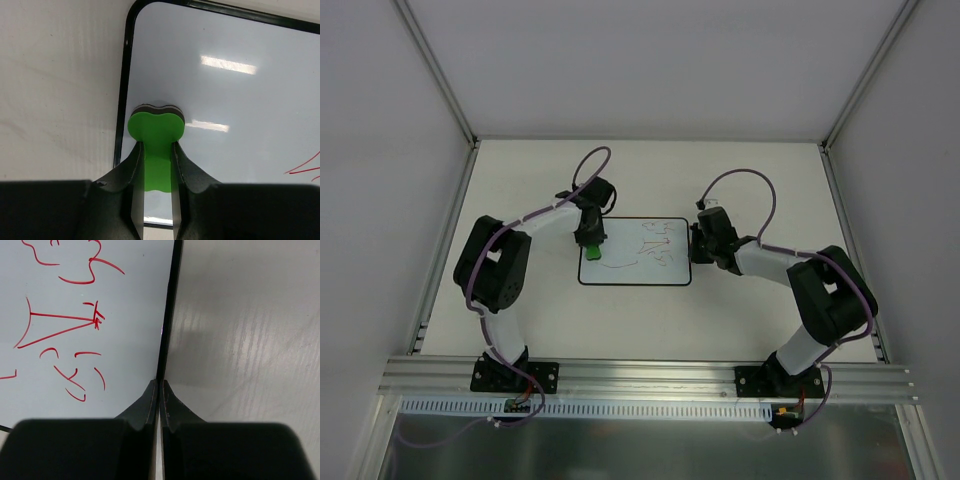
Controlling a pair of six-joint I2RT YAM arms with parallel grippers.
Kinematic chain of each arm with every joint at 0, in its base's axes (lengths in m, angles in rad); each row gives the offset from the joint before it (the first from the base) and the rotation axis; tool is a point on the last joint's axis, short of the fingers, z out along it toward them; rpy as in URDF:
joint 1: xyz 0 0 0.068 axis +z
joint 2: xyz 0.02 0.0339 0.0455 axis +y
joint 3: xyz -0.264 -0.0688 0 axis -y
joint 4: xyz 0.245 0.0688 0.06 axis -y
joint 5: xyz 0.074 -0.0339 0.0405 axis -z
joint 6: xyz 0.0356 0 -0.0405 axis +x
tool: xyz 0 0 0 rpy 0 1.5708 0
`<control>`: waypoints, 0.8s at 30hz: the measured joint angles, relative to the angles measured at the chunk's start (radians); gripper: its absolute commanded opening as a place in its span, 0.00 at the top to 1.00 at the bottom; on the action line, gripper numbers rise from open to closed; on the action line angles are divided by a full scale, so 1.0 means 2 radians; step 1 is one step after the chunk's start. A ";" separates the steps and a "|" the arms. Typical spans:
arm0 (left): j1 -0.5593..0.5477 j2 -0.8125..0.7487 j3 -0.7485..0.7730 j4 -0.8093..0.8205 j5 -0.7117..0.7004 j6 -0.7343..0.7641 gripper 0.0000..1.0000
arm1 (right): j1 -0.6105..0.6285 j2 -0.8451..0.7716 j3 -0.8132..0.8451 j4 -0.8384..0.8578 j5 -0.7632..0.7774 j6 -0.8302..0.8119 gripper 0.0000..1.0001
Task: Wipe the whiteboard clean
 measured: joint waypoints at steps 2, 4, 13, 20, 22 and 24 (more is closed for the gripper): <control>-0.015 0.006 0.006 -0.004 -0.013 0.001 1.00 | 0.000 -0.001 -0.002 0.004 0.000 0.000 1.00; -0.040 0.014 0.016 -0.012 -0.026 0.001 1.00 | 0.000 -0.002 -0.005 0.006 0.000 0.000 1.00; -0.149 0.001 -0.009 0.008 -0.035 -0.018 1.00 | 0.000 -0.009 -0.013 0.009 0.000 0.000 1.00; -0.107 -0.034 -0.051 0.033 -0.008 -0.040 1.00 | 0.000 -0.010 -0.014 0.009 -0.001 0.000 1.00; -0.082 -0.045 -0.063 0.032 -0.004 -0.040 1.00 | 0.000 -0.010 -0.015 0.011 -0.002 0.000 1.00; -0.053 -0.058 -0.077 0.028 -0.006 -0.040 1.00 | 0.000 -0.010 -0.016 0.013 -0.002 0.000 1.00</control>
